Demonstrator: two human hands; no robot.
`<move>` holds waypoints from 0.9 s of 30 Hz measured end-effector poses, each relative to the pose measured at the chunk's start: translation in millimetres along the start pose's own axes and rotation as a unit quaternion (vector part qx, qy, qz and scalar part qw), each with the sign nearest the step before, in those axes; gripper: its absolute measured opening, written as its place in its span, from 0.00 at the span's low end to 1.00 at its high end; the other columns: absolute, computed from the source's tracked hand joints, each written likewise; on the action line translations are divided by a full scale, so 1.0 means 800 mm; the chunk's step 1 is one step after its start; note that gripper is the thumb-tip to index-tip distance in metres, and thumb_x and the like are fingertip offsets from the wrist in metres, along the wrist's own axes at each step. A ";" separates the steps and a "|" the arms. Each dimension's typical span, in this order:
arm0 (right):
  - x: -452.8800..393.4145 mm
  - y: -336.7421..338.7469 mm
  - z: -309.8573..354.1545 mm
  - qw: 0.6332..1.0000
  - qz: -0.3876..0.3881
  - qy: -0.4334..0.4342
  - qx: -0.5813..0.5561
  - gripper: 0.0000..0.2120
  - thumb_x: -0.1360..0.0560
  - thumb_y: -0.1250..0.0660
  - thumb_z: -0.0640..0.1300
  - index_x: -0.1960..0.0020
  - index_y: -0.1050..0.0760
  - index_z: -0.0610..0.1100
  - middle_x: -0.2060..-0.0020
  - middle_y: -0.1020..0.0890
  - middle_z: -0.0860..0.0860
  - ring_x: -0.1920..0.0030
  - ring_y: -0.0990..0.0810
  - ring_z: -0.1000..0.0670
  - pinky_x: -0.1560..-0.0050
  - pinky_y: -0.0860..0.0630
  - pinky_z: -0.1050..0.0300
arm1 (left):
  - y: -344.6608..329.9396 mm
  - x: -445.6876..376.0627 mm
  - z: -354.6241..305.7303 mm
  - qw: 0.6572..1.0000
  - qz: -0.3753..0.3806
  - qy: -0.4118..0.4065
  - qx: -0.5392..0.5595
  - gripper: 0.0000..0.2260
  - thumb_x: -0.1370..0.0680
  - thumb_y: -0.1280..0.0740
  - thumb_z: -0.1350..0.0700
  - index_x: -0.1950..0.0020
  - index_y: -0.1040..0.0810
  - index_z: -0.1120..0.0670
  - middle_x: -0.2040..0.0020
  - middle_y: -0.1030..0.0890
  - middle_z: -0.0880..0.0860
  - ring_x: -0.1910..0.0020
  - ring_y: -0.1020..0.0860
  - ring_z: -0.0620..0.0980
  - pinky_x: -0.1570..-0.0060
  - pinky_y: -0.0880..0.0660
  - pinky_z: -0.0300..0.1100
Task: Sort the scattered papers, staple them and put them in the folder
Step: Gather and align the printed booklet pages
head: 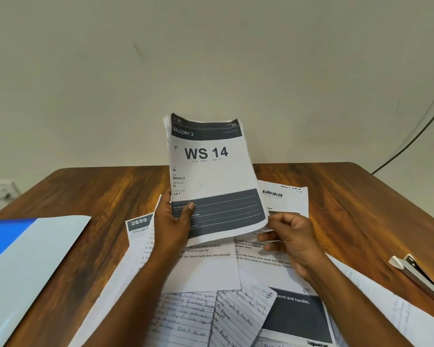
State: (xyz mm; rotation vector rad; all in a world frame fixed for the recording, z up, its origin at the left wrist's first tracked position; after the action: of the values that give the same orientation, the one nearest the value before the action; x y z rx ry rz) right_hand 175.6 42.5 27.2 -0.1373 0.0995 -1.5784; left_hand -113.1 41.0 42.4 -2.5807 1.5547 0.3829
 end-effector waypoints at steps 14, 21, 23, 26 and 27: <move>0.003 0.009 0.008 0.989 -0.088 0.079 0.090 0.14 0.25 0.25 0.35 0.42 0.20 0.46 0.65 0.13 0.41 0.66 0.13 0.40 0.63 0.15 0.50 | -0.003 0.005 -0.006 0.999 0.003 -0.033 -0.043 0.28 0.18 0.30 0.60 0.19 0.34 0.53 0.26 0.24 0.53 0.30 0.23 0.52 0.42 0.22 0.37; 0.006 0.013 0.009 0.983 -0.120 0.087 0.110 0.05 0.24 0.26 0.35 0.50 0.16 0.43 0.66 0.13 0.44 0.68 0.13 0.42 0.64 0.14 0.48 | -0.008 0.008 -0.006 0.998 0.009 -0.039 -0.045 0.27 0.18 0.30 0.61 0.20 0.33 0.50 0.30 0.24 0.47 0.34 0.24 0.46 0.54 0.25 0.23; 0.005 0.015 0.009 0.982 -0.127 0.084 0.115 0.03 0.24 0.26 0.37 0.50 0.16 0.43 0.67 0.13 0.44 0.68 0.13 0.43 0.62 0.14 0.47 | -0.009 0.008 -0.002 0.999 0.006 -0.032 -0.040 0.28 0.18 0.30 0.60 0.19 0.33 0.50 0.28 0.23 0.50 0.32 0.23 0.50 0.47 0.22 0.32; 0.006 0.015 0.010 0.982 -0.130 0.078 0.117 0.01 0.22 0.27 0.38 0.51 0.17 0.43 0.67 0.13 0.44 0.69 0.13 0.43 0.64 0.14 0.48 | -0.012 0.007 0.001 0.999 0.009 -0.028 -0.038 0.28 0.18 0.30 0.60 0.19 0.34 0.51 0.27 0.23 0.52 0.32 0.23 0.51 0.45 0.21 0.36; 0.005 0.015 0.010 0.982 -0.126 0.075 0.115 0.01 0.22 0.27 0.38 0.51 0.17 0.42 0.67 0.13 0.45 0.68 0.13 0.43 0.65 0.15 0.49 | -0.011 0.006 0.002 0.999 0.007 -0.029 -0.039 0.28 0.18 0.30 0.60 0.19 0.34 0.51 0.27 0.24 0.51 0.32 0.23 0.49 0.47 0.22 0.33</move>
State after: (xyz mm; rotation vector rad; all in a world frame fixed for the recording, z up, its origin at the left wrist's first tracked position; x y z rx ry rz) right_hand 188.4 38.3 33.2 0.1574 0.0163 -1.8396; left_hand -103.2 41.3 39.4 -2.5917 1.5700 0.5258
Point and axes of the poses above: each hand's wrist, its own x-axis away from the middle knuckle, its own y-axis out of the back of the hand, z = x × y, the point moved 8 cm from there along -x, towards the middle knuckle
